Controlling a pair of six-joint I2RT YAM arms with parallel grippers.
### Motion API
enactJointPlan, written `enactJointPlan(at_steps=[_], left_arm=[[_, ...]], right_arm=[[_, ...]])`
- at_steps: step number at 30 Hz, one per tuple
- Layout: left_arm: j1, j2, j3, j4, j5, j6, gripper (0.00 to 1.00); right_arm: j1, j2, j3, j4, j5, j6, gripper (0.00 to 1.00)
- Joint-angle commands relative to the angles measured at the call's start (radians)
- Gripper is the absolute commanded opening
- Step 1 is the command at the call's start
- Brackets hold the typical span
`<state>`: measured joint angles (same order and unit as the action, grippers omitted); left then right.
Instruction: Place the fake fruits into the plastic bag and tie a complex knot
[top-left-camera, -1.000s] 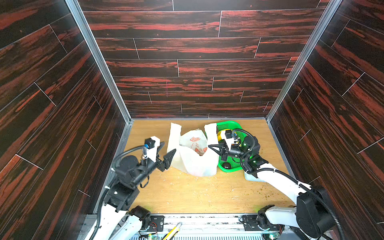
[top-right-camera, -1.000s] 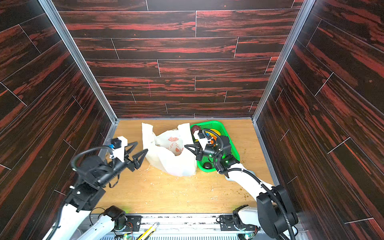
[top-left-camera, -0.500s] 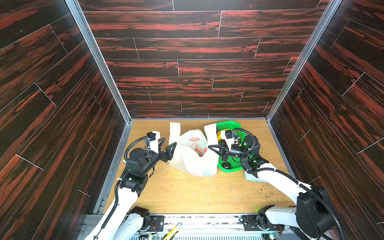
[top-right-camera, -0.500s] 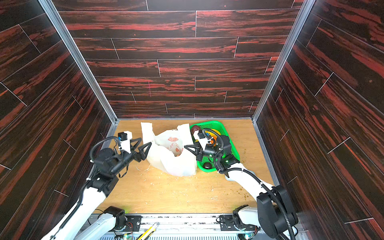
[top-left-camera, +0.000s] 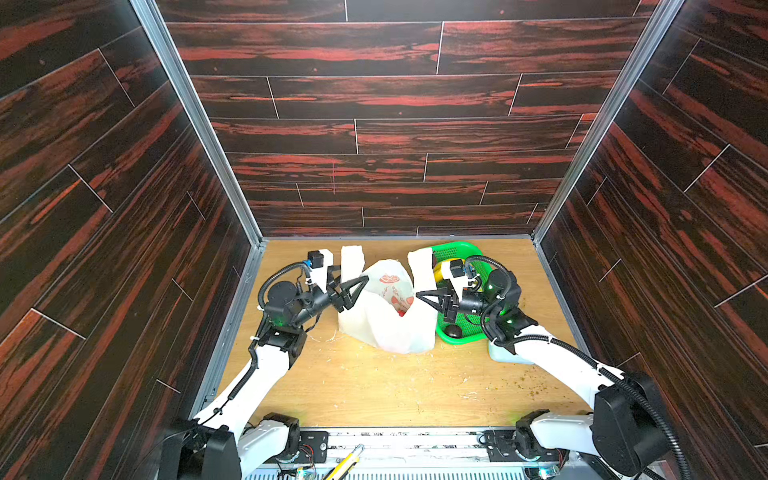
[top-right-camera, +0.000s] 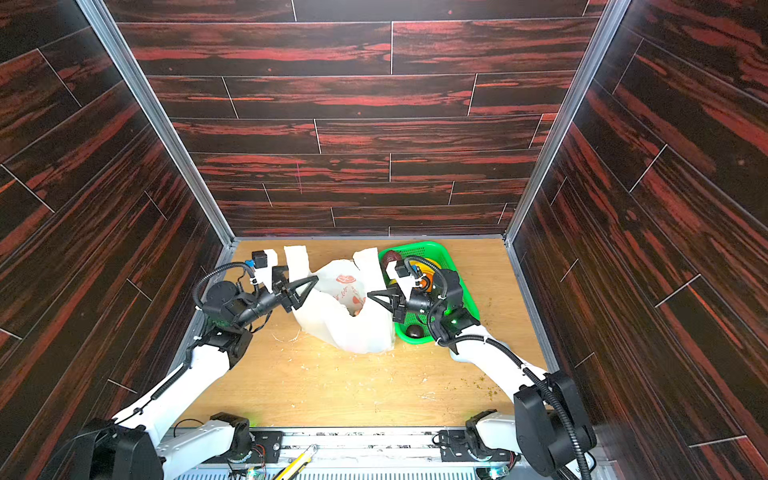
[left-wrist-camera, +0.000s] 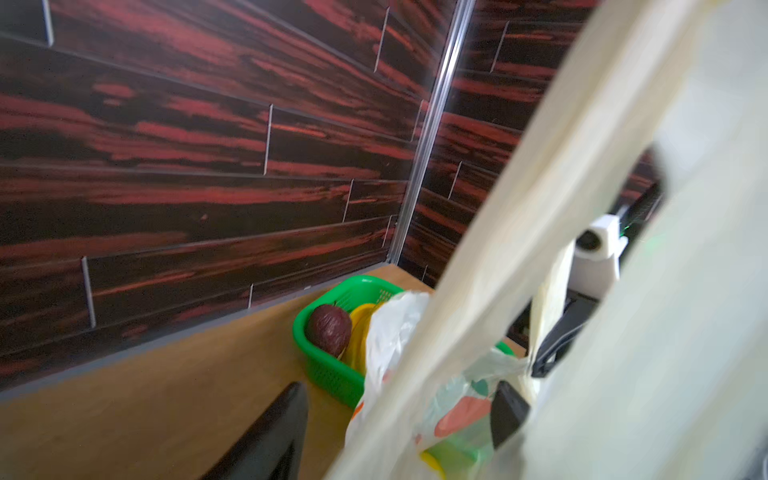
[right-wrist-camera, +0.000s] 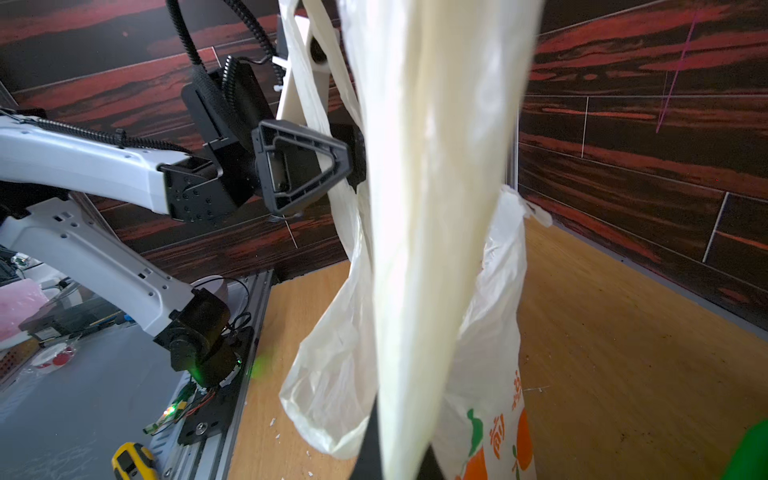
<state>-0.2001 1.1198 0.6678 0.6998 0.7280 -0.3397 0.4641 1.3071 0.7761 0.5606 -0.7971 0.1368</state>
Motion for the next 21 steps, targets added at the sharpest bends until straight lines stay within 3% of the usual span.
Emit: enactJointPlan(at_steps=[1,8,15,21], left_arm=[[0.008,0.031,0.037,0.113,0.061,-0.021,0.66],[0.007,0.093,0.047,0.205,0.1,-0.06,0.53],[0.01,0.106,0.036,0.223,0.11,-0.065,0.24],[0.01,0.059,0.026,0.093,0.077,0.029,0.01]], right_arm=[[-0.007,-0.004,0.035,0.012,-0.019,0.011,0.0],[-0.007,-0.006,0.044,0.004,-0.016,0.009,0.0],[-0.017,0.006,0.061,-0.007,-0.018,0.006,0.0],[-0.041,0.004,0.072,-0.036,-0.013,-0.008,0.0]])
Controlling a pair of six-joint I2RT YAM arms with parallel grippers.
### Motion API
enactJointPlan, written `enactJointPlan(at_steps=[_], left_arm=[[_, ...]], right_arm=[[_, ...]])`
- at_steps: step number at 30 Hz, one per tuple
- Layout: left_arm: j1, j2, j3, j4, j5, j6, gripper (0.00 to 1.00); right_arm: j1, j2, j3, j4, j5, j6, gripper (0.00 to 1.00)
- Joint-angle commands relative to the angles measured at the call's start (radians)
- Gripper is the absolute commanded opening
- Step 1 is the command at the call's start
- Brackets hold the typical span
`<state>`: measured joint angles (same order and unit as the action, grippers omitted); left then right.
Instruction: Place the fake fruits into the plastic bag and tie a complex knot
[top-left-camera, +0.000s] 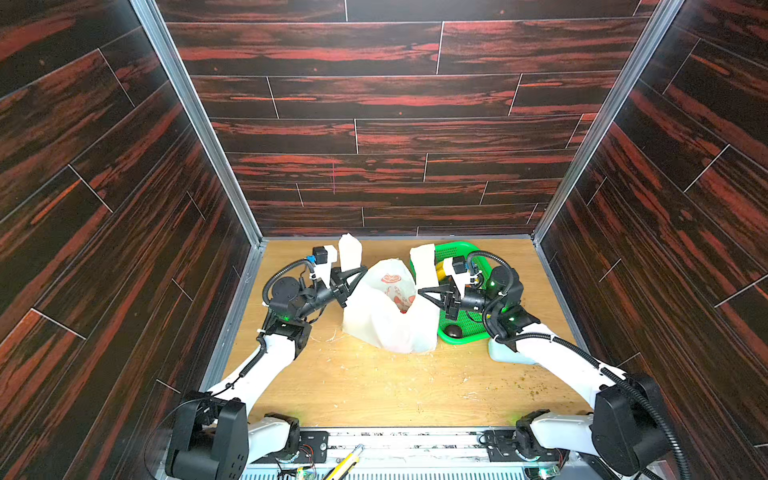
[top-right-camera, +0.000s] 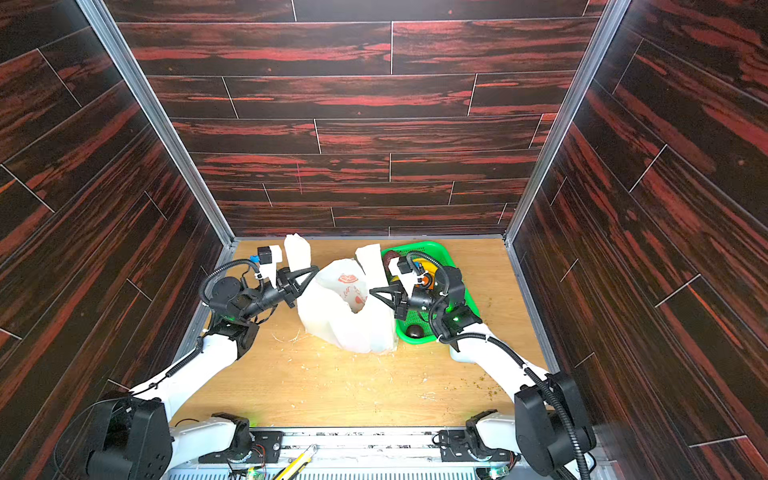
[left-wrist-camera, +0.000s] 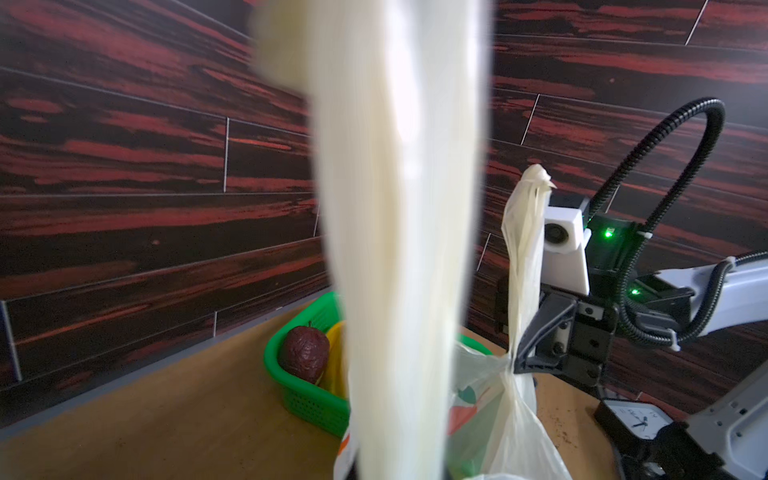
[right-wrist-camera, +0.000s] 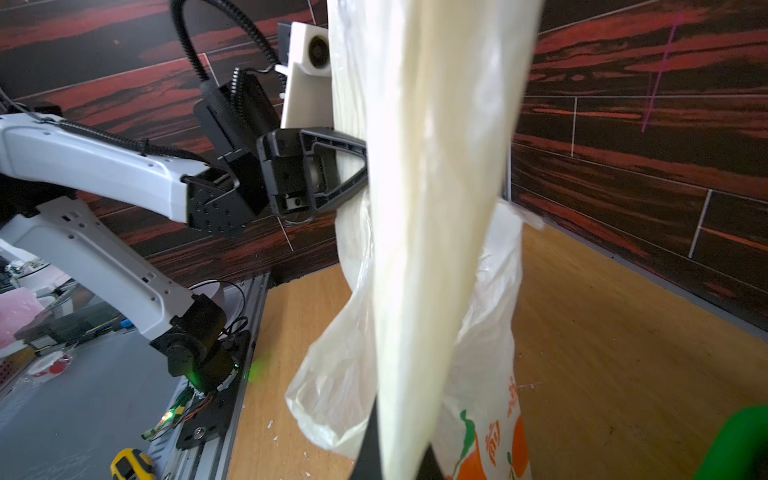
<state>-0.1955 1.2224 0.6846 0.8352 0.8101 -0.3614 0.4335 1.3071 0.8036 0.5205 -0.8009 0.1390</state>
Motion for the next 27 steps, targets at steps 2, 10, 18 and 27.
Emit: enactJointPlan(at_steps=[2,10,18,27], left_arm=[[0.004,-0.06,0.015,-0.107,-0.015,0.086,0.0],[0.005,-0.191,0.085,-0.593,-0.111,0.278,0.0],[0.005,-0.262,0.092,-0.714,-0.182,0.319,0.0],[0.005,-0.249,0.094,-0.664,-0.109,0.311,0.0]], right_arm=[[-0.017,0.007,0.054,-0.022,-0.006,-0.021,0.0],[-0.072,-0.016,0.124,-0.253,0.036,-0.147,0.0],[-0.173,-0.051,0.106,-0.273,-0.01,-0.144,0.0],[-0.193,-0.056,0.102,-0.259,-0.083,-0.129,0.0]])
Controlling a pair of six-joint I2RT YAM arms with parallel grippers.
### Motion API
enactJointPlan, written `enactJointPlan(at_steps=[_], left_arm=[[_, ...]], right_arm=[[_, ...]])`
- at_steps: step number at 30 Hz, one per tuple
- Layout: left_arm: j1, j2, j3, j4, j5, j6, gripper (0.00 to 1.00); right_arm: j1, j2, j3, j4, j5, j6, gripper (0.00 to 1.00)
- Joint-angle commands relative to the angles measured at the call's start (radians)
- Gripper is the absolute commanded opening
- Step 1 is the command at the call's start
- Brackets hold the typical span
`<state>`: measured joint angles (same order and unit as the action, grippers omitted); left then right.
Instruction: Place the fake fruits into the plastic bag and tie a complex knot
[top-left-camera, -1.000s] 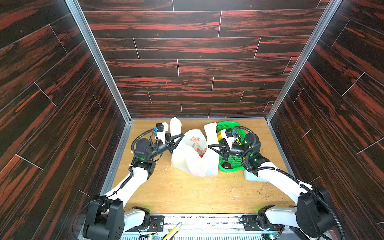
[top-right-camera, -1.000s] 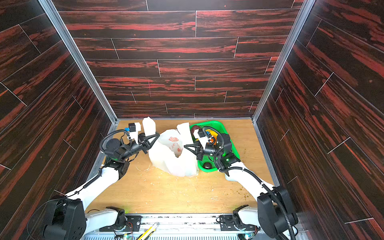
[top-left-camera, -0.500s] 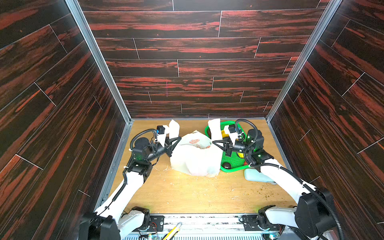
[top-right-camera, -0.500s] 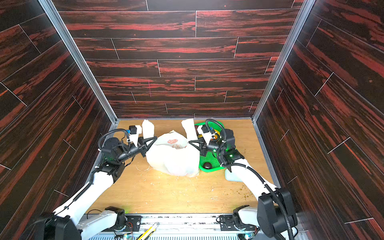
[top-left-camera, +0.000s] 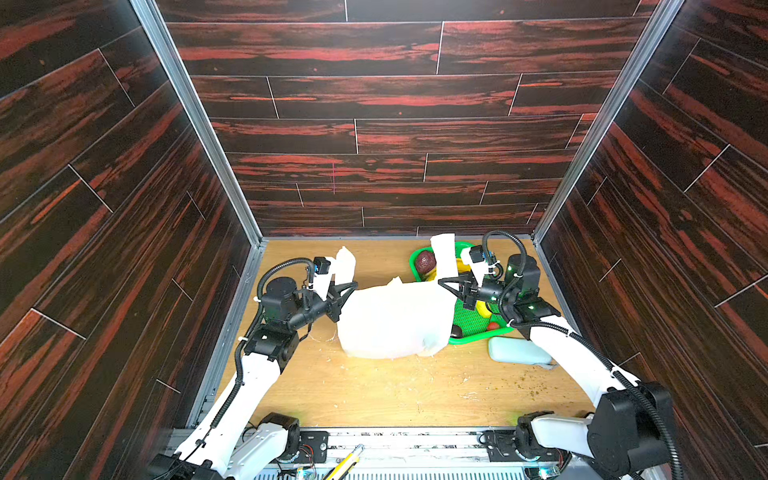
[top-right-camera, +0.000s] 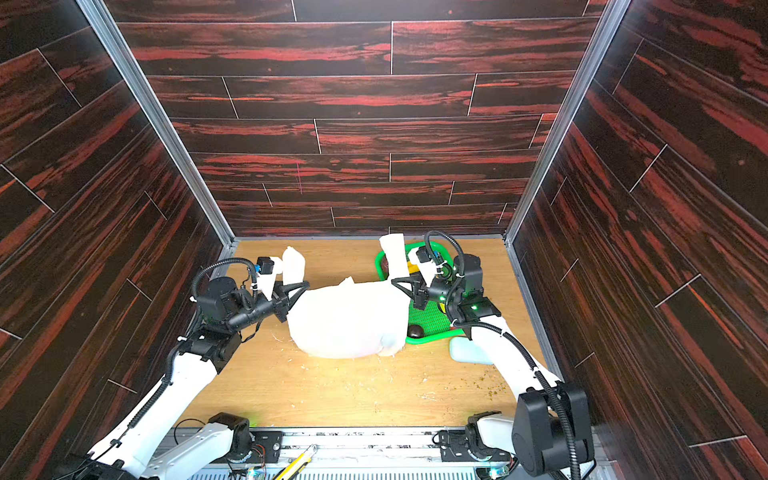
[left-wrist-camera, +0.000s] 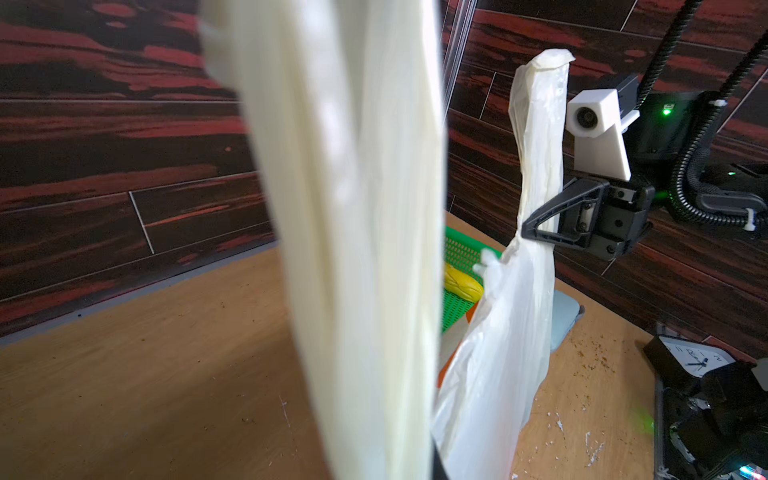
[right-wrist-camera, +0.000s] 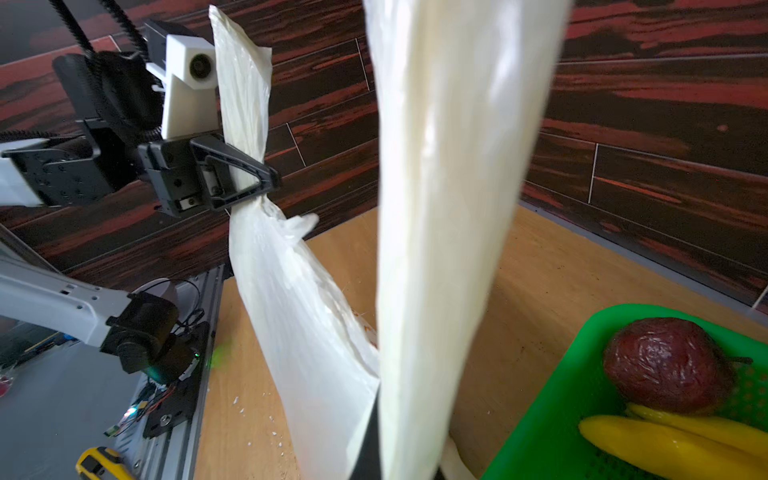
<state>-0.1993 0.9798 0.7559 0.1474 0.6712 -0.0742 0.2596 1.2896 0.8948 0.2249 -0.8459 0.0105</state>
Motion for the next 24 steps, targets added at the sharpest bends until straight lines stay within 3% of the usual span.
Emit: enactJointPlan(at_steps=[1,10,15,24], left_arm=[[0.009,-0.004,0.027,0.023,0.046,0.029,0.0],[-0.007,0.045,0.108,-0.113,0.203,0.164,0.0],[-0.079,0.089,0.205,-0.349,0.174,0.32,0.0],[-0.218,0.194,0.33,-0.543,0.093,0.459,0.0]], right_arm=[[-0.019,-0.036,0.017,0.025,-0.045,-0.008,0.0],[-0.005,0.0,0.118,-0.205,-0.038,-0.147,0.0],[0.031,0.043,0.192,-0.334,0.002,-0.234,0.0],[0.106,0.104,0.255,-0.386,-0.003,-0.28,0.0]])
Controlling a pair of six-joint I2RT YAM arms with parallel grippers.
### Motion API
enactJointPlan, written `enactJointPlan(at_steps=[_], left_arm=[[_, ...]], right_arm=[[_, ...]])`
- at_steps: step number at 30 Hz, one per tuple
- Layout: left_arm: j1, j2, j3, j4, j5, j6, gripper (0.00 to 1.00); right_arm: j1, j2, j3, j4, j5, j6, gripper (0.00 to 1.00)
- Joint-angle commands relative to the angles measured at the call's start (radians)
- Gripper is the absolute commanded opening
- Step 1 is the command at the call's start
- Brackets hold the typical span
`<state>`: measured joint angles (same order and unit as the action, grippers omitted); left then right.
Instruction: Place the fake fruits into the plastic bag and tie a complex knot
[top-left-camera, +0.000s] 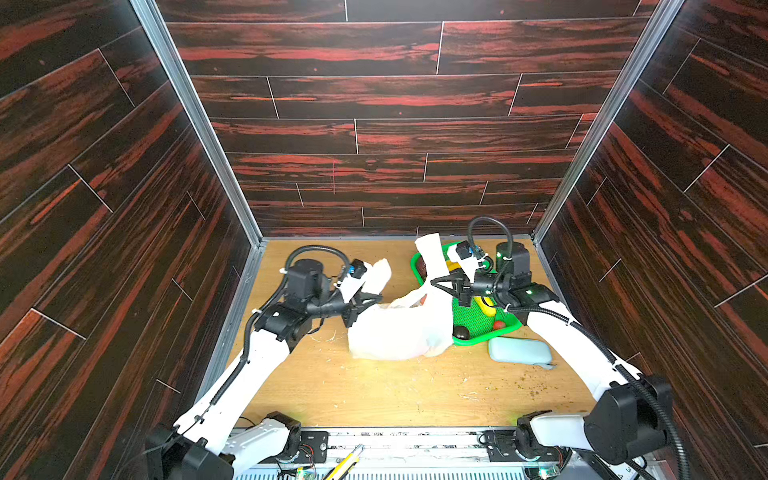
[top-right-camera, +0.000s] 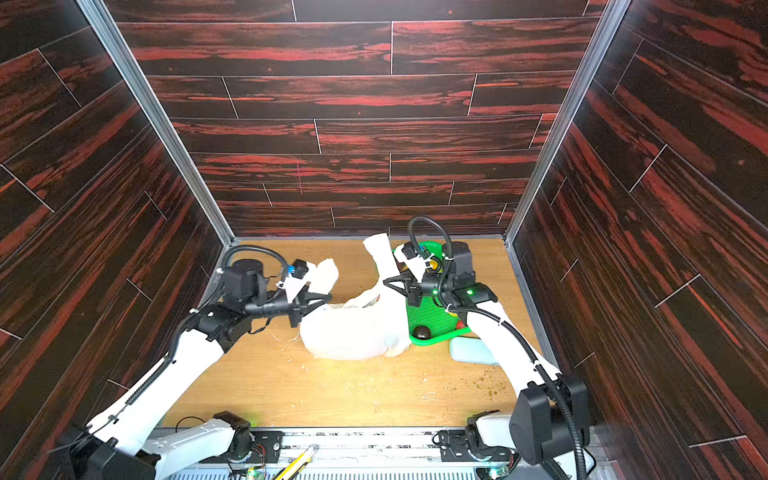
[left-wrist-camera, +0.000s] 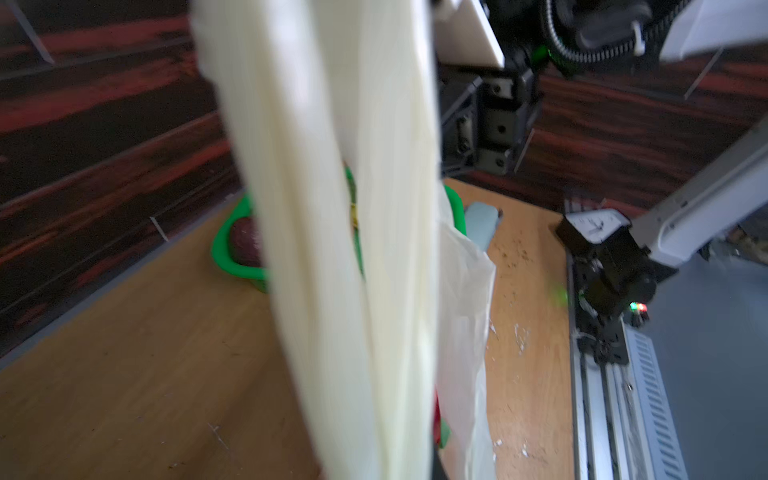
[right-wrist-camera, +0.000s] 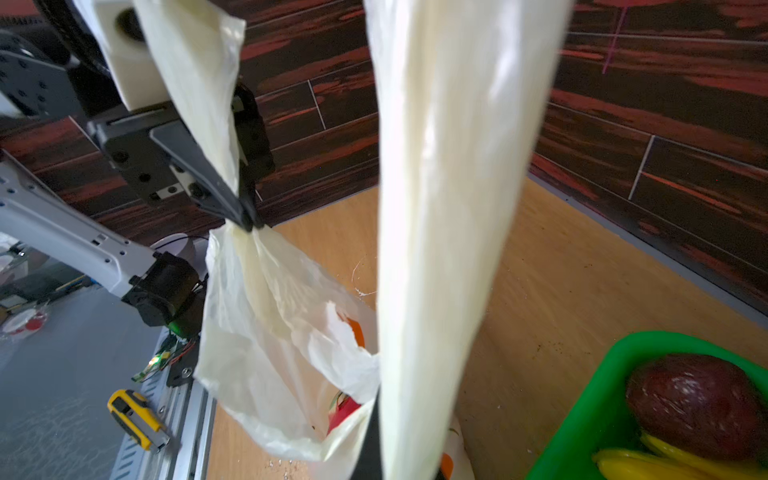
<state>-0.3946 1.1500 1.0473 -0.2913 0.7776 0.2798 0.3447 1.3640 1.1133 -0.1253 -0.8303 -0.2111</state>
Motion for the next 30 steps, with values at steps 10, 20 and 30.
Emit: enactJointPlan(at_steps=[10,20,30], left_arm=[[-0.096,0.123,0.14,-0.179,-0.003,0.173,0.0],[-0.102,0.2,0.221,-0.238,0.028,0.217,0.0],[-0.11,0.227,0.246,-0.275,0.046,0.251,0.0]], right_arm=[[0.08,0.1,0.118,-0.164,-0.062,-0.145,0.0],[0.112,0.124,0.138,-0.213,-0.111,-0.204,0.13],[0.12,0.172,0.187,-0.257,-0.075,-0.226,0.0]])
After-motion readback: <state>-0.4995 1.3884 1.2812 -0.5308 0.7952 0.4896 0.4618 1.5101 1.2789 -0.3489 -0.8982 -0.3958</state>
